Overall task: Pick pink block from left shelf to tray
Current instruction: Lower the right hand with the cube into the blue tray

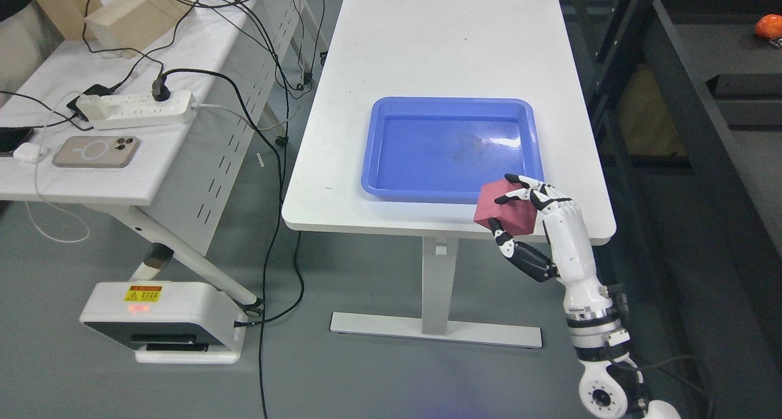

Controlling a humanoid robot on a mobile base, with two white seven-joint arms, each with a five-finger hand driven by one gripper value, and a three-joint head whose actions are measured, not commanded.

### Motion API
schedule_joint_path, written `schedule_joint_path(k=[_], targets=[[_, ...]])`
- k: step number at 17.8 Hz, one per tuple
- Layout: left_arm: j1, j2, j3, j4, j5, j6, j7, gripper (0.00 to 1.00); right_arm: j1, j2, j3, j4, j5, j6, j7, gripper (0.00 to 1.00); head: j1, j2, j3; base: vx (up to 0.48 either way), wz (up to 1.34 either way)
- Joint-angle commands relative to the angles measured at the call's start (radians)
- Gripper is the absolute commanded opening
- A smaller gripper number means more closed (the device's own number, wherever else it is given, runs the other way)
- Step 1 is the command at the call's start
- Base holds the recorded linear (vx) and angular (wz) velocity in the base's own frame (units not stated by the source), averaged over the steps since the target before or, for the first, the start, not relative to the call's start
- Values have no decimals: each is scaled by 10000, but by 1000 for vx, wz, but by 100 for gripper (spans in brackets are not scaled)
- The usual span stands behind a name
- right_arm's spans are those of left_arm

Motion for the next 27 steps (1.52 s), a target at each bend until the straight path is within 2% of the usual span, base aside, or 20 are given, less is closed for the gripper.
schedule_joint_path(k=[1, 6, 18, 27], targets=[[-291, 175, 0, -175, 0, -5, 7, 100, -81, -173, 412, 8, 85, -39, 189, 6, 0, 0, 0, 190, -4], [-291, 175, 0, -175, 0, -5, 7, 100, -66, -173, 841, 23, 851, 6, 312, 6, 0, 0, 0, 200, -9], [-291, 175, 0, -175, 0, -5, 7, 100, 164, -173, 1256, 100, 1603, 99, 726, 7, 0, 0, 0, 167, -18], [-306, 175, 0, -175, 0, -5, 7, 100, 164, -173, 1302, 407, 1390, 850, 1355, 43, 0, 0, 0, 71, -15]])
